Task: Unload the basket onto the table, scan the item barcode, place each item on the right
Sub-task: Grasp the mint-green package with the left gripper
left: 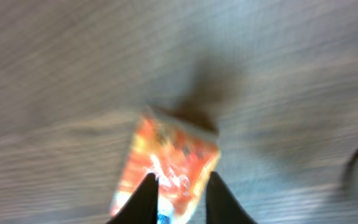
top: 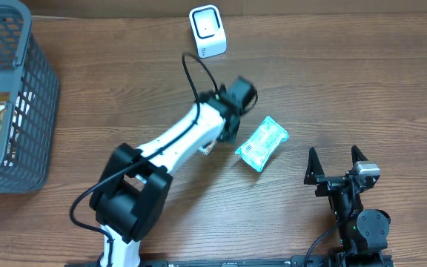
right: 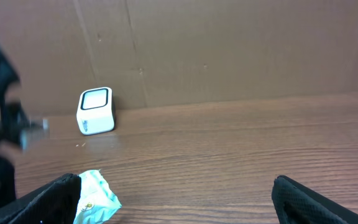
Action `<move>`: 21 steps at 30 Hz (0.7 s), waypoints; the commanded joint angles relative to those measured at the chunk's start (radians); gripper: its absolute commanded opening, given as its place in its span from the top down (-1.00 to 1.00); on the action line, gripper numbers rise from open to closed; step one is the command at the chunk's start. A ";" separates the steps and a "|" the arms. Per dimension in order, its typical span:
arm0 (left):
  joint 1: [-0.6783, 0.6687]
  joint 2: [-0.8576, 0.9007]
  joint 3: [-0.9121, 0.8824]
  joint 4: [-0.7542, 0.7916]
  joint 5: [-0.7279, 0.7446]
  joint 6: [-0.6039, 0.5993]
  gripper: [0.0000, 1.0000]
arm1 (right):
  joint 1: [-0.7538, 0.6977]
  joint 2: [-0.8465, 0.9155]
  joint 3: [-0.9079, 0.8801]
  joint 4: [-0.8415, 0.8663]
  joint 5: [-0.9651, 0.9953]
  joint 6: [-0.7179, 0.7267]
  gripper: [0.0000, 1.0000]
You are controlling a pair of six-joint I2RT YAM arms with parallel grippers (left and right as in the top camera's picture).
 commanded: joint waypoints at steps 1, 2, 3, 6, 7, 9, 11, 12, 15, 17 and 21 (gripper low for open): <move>0.031 -0.051 0.165 -0.057 0.061 0.047 0.41 | -0.001 -0.010 -0.011 0.002 0.002 -0.004 -1.00; 0.034 -0.051 0.194 -0.074 0.109 0.069 0.20 | -0.001 -0.010 -0.011 0.002 0.002 -0.004 -1.00; 0.035 -0.051 0.217 -0.083 0.182 0.104 0.01 | -0.001 -0.010 -0.011 0.002 0.002 -0.004 -1.00; 0.032 -0.050 0.231 -0.076 0.414 0.222 -0.47 | -0.001 -0.010 -0.011 0.002 0.002 -0.004 -1.00; 0.028 -0.046 0.230 -0.076 0.447 0.239 -0.57 | -0.001 -0.010 -0.011 0.002 0.002 -0.004 -1.00; 0.011 -0.039 0.223 -0.075 0.464 0.255 -0.74 | -0.001 -0.010 -0.011 0.002 0.002 -0.004 -1.00; -0.010 -0.032 0.214 -0.068 0.463 0.285 -0.81 | -0.001 -0.010 -0.011 0.002 0.002 -0.004 -1.00; -0.022 -0.030 0.212 -0.065 0.464 0.300 -0.85 | -0.001 -0.010 -0.011 0.002 0.002 -0.004 -1.00; -0.058 -0.025 0.212 -0.051 0.464 0.336 -0.92 | -0.001 -0.010 -0.011 0.002 0.002 -0.004 -1.00; -0.080 -0.024 0.212 -0.044 0.463 0.345 -0.96 | -0.001 -0.010 -0.011 0.002 0.002 -0.004 -1.00; -0.117 -0.022 0.212 -0.043 0.446 0.349 -1.00 | -0.001 -0.010 -0.011 0.002 0.002 -0.004 -1.00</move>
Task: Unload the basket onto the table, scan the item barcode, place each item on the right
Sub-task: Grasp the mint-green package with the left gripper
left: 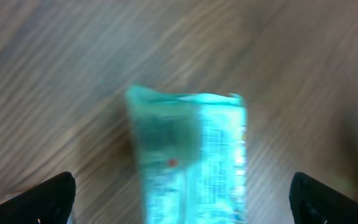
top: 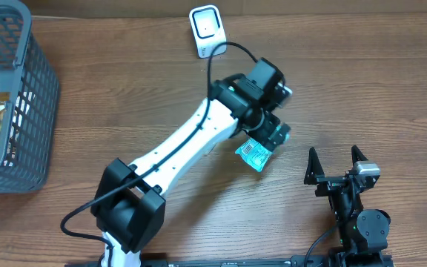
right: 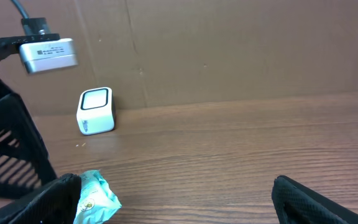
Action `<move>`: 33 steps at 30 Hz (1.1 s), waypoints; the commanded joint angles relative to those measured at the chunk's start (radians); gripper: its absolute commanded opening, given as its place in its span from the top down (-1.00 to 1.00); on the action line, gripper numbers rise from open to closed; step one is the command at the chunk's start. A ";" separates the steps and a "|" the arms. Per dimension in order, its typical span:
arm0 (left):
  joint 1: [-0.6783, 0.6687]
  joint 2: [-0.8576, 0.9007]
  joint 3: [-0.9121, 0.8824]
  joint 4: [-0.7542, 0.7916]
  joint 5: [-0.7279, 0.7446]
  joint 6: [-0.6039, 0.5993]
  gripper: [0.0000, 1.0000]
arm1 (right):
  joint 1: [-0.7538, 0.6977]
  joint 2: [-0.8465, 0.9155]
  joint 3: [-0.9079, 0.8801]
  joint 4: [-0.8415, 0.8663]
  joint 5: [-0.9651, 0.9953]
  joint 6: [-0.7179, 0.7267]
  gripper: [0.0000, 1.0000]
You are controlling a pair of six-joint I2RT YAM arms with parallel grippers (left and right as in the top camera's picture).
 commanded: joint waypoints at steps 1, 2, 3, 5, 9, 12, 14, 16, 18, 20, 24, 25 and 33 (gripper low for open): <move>-0.027 0.017 -0.005 0.003 -0.003 0.040 -1.00 | -0.001 -0.010 -0.011 0.002 0.002 -0.004 -1.00; -0.033 0.019 -0.005 0.003 -0.016 0.040 -1.00 | -0.001 -0.010 -0.011 0.002 0.002 -0.004 -1.00; -0.039 0.023 -0.005 0.002 -0.028 0.039 -1.00 | -0.001 -0.010 -0.011 0.002 0.002 -0.004 -1.00; -0.046 0.033 -0.005 0.001 -0.036 0.032 -1.00 | -0.001 -0.010 -0.011 0.002 0.002 -0.004 -1.00; -0.050 0.069 -0.005 0.001 -0.074 0.010 -1.00 | -0.001 -0.010 -0.011 0.002 0.002 -0.004 -1.00; -0.050 0.089 -0.005 0.002 -0.095 0.001 -1.00 | -0.001 -0.010 -0.011 0.002 0.002 -0.004 -1.00; -0.050 0.094 -0.005 0.002 -0.095 -0.007 -0.93 | -0.001 -0.010 -0.011 0.002 0.002 -0.004 -1.00; -0.051 0.095 -0.005 0.000 -0.093 -0.012 -0.78 | -0.001 -0.010 -0.011 0.002 0.002 -0.004 -1.00; -0.051 0.097 -0.005 -0.004 -0.081 -0.012 -0.68 | -0.001 -0.010 -0.011 0.002 0.002 -0.004 -1.00; -0.053 0.098 -0.005 -0.010 -0.077 -0.013 -0.65 | -0.001 -0.010 -0.011 0.002 0.002 -0.004 -1.00; -0.055 0.099 -0.011 -0.007 -0.077 -0.013 -0.65 | -0.001 -0.010 -0.011 0.002 0.002 -0.004 -1.00; -0.056 0.099 -0.012 -0.007 -0.077 -0.013 -0.68 | -0.001 -0.010 -0.011 0.002 0.002 -0.004 -1.00; -0.057 0.099 -0.022 -0.007 -0.077 -0.020 -0.32 | -0.001 -0.010 -0.011 0.002 0.002 -0.004 -1.00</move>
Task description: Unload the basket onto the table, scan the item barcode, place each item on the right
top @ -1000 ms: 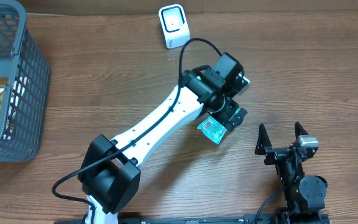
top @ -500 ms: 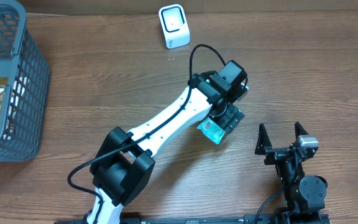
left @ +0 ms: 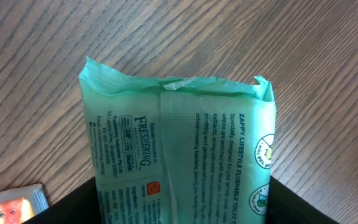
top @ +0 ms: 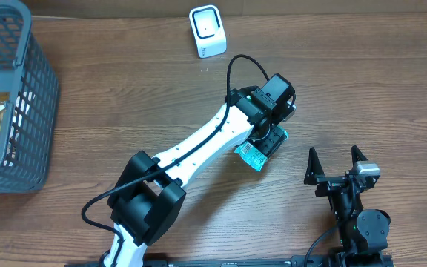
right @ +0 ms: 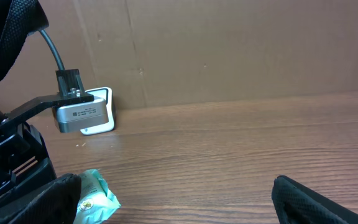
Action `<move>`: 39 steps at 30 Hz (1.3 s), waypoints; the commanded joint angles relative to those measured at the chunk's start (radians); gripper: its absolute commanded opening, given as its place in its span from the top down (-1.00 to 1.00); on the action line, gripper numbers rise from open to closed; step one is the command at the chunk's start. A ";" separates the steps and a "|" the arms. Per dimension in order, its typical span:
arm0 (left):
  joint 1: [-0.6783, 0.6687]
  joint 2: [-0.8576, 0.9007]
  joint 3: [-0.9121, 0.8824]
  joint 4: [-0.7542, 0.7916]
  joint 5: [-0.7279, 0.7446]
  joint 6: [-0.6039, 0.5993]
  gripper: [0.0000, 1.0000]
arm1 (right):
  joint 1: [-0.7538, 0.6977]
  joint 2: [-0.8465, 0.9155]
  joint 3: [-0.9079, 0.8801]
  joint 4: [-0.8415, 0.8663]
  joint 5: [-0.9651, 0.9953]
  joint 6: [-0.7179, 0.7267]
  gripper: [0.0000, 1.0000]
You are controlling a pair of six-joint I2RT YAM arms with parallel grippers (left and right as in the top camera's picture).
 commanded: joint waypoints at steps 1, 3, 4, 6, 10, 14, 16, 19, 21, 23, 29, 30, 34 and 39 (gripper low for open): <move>-0.008 0.009 -0.016 0.005 0.001 -0.009 -0.34 | -0.001 -0.010 -0.011 0.002 0.002 -0.004 -1.00; -0.008 0.009 -0.016 0.004 0.000 -0.009 -0.31 | -0.001 -0.010 -0.011 0.002 0.002 -0.004 -1.00; -0.008 0.009 -0.017 0.004 0.001 -0.009 -0.19 | -0.001 -0.010 -0.011 0.002 0.002 -0.004 -1.00; -0.007 0.008 -0.016 0.009 0.001 -0.010 -0.03 | -0.001 -0.010 -0.011 0.002 0.002 -0.004 -1.00; -0.005 0.003 0.002 0.015 0.006 -0.016 0.17 | -0.001 -0.010 -0.011 0.002 0.002 -0.004 -1.00; -0.005 -0.004 0.040 0.004 0.005 -0.016 0.18 | -0.001 -0.010 -0.011 0.002 0.002 -0.004 -1.00; -0.004 -0.012 0.059 0.000 -0.003 -0.016 0.17 | -0.001 -0.010 -0.011 0.002 0.002 -0.004 -1.00; 0.008 -0.022 0.077 -0.001 -0.029 -0.016 0.17 | -0.001 -0.010 -0.011 0.002 0.002 -0.004 -1.00; 0.023 -0.029 0.079 -0.001 -0.043 -0.019 0.18 | -0.001 -0.010 -0.011 0.002 0.002 -0.004 -1.00; 0.041 -0.032 0.079 -0.008 -0.049 -0.035 0.16 | -0.001 -0.010 -0.011 0.002 0.002 -0.004 -1.00; 0.127 -0.033 0.079 -0.051 -0.048 -0.098 0.16 | -0.001 -0.010 -0.011 0.002 0.002 -0.004 -1.00; 0.137 -0.033 0.078 -0.055 -0.048 -0.103 0.16 | -0.001 -0.010 -0.011 0.002 0.002 -0.004 -1.00; 0.171 -0.033 0.078 -0.076 -0.048 -0.103 0.13 | -0.001 -0.010 -0.011 0.002 0.002 -0.004 -1.00; 0.177 -0.032 0.048 -0.089 -0.050 -0.126 0.12 | -0.001 -0.010 -0.011 0.002 0.002 -0.004 -1.00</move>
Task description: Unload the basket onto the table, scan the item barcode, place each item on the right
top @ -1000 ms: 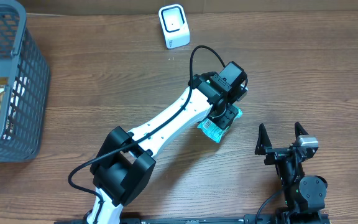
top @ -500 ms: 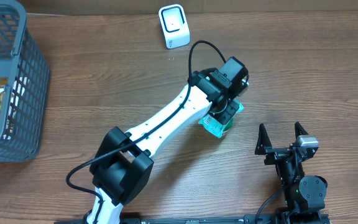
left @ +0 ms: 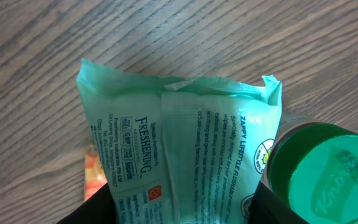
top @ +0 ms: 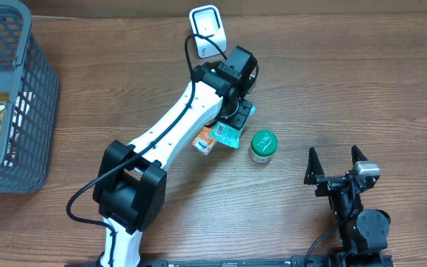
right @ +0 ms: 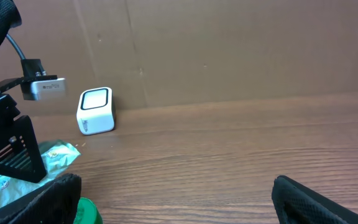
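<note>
A mint-green wipes packet (top: 233,127) hangs in my left gripper (top: 236,119), which is shut on its lower end. In the left wrist view the packet (left: 179,143) fills the middle, printed back side toward the camera, with the gripper (left: 182,208) clamped at the bottom edge. The white scanner (top: 207,30) stands at the back of the table, a short way beyond the packet; it also shows as the scanner (right: 96,110). My right gripper (top: 336,165) rests open near the front right, holding nothing.
A green-lidded jar (top: 263,145) stands just right of the held packet. An orange sachet (top: 204,141) lies under the left arm. A grey basket (top: 32,111) with several items sits at the far left. A cardboard wall (right: 229,50) closes the back.
The left gripper, then set around the packet at the table's middle right, now holds it further left and nearer the scanner. A green-lidded jar shows where the packet lay.
First the left gripper hovered over the orange sachet, the packet lying to its right. Then it stood open above the packet, then low with fingers either side of it. Now the packet is held off its spot toward the scanner. The right arm stayed still.
</note>
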Action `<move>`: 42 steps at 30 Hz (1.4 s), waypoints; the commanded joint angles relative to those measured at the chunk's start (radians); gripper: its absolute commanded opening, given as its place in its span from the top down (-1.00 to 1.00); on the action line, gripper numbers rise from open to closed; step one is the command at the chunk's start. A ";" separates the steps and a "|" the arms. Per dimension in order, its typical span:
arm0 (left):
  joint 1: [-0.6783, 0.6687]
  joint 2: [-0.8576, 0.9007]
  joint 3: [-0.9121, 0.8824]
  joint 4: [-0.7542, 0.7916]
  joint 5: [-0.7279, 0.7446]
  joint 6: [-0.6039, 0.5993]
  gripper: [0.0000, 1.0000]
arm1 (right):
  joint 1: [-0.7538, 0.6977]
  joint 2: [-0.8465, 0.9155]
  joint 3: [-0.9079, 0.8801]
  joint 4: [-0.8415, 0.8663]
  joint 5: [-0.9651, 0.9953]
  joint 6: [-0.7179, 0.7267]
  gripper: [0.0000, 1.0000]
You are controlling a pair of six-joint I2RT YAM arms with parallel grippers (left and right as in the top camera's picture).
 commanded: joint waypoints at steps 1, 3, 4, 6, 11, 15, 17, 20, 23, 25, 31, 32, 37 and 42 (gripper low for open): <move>-0.009 -0.031 -0.014 0.000 0.000 -0.047 0.14 | -0.001 -0.010 -0.011 0.003 0.002 -0.004 -1.00; -0.016 -0.031 -0.052 0.016 -0.003 -0.088 0.17 | -0.001 -0.010 -0.011 0.003 0.002 -0.004 -1.00; -0.022 -0.031 -0.072 0.027 -0.003 -0.105 0.18 | -0.001 -0.010 -0.011 0.003 0.002 -0.004 -1.00; -0.036 -0.031 -0.124 0.064 -0.003 -0.145 0.19 | -0.001 -0.010 -0.011 0.003 0.002 -0.004 -1.00; -0.069 -0.031 -0.218 0.148 -0.001 -0.216 0.14 | -0.001 -0.010 -0.011 0.003 0.002 -0.004 -1.00; -0.080 -0.031 -0.229 0.160 -0.002 -0.219 0.05 | -0.001 -0.010 -0.011 0.003 0.002 -0.004 -1.00; -0.080 -0.031 -0.229 0.175 0.006 -0.220 0.00 | -0.001 -0.010 -0.011 0.003 0.002 -0.004 -1.00; -0.080 -0.031 -0.229 0.187 0.011 -0.225 -0.06 | -0.001 -0.010 -0.011 0.003 0.002 -0.004 -1.00; -0.077 -0.031 -0.228 0.186 -0.011 -0.223 -0.24 | -0.001 -0.010 -0.011 0.003 0.002 -0.004 -1.00; -0.069 -0.031 -0.221 0.183 -0.033 -0.224 -0.28 | -0.001 -0.010 -0.011 0.003 0.002 -0.004 -1.00; -0.027 -0.033 -0.110 0.129 -0.034 -0.227 -0.40 | -0.001 -0.010 -0.011 0.003 0.002 -0.004 -1.00; -0.018 -0.033 -0.084 0.111 -0.040 -0.227 -0.42 | -0.001 -0.010 -0.011 0.003 0.002 -0.004 -1.00; 0.045 -0.033 0.049 -0.004 -0.106 -0.226 -0.45 | -0.001 -0.010 -0.011 0.003 0.002 -0.004 -1.00; 0.124 -0.033 0.119 -0.120 -0.139 -0.225 -0.47 | -0.001 -0.010 -0.011 0.003 0.002 -0.004 -1.00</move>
